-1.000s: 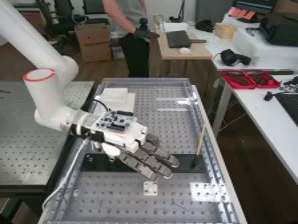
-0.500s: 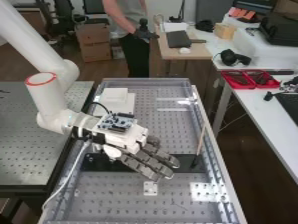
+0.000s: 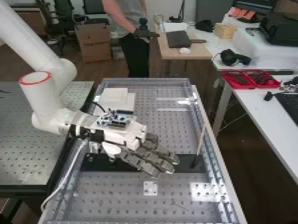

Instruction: Grab the pcb board and place it in the clear container

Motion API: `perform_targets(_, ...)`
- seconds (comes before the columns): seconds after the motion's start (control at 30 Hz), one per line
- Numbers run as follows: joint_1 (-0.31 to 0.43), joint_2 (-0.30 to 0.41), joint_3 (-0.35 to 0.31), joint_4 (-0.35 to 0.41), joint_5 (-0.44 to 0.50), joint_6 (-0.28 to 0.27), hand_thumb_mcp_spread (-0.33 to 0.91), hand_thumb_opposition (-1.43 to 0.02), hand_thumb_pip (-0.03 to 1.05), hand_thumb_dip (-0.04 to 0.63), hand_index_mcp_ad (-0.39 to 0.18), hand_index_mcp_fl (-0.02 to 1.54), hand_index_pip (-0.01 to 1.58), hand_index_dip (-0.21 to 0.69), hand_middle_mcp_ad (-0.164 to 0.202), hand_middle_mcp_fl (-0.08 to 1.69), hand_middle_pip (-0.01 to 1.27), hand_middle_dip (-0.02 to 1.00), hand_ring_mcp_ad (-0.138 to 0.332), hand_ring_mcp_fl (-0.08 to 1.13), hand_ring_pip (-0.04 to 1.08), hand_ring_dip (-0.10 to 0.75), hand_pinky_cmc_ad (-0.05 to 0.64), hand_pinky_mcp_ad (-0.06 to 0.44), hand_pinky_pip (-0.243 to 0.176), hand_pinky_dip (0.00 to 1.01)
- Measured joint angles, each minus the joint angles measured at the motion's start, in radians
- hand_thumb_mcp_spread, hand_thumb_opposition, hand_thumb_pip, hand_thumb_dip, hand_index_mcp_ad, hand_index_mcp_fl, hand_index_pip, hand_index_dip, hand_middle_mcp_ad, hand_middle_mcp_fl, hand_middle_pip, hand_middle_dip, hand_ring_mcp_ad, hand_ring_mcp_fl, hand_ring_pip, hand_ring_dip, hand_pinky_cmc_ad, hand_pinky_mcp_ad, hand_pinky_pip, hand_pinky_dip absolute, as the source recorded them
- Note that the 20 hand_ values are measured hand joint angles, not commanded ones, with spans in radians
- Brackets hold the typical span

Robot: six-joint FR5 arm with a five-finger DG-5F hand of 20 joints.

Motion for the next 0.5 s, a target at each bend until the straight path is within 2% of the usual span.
perform_targets(0.3, -0.022, -0.002, -0.002, 0.016, -0.1, -0.064, 0.48, -0.83, 0.75, 0.253, -0.049, 0.01, 1.56, 0.073, 0.084, 0.1, 0.13, 0.17, 0.215, 0.0, 0.1, 0.016, 0.29, 0.18, -0.094, 0.49)
perform_targets(0.5, -0.043, -0.007, -0.001, 0.02, -0.153, -0.078, 0.48, -0.83, 0.75, 0.253, -0.049, 0.01, 1.56, 0.073, 0.072, 0.1, 0.13, 0.17, 0.213, 0.0, 0.09, 0.024, 0.29, 0.18, -0.091, 0.52)
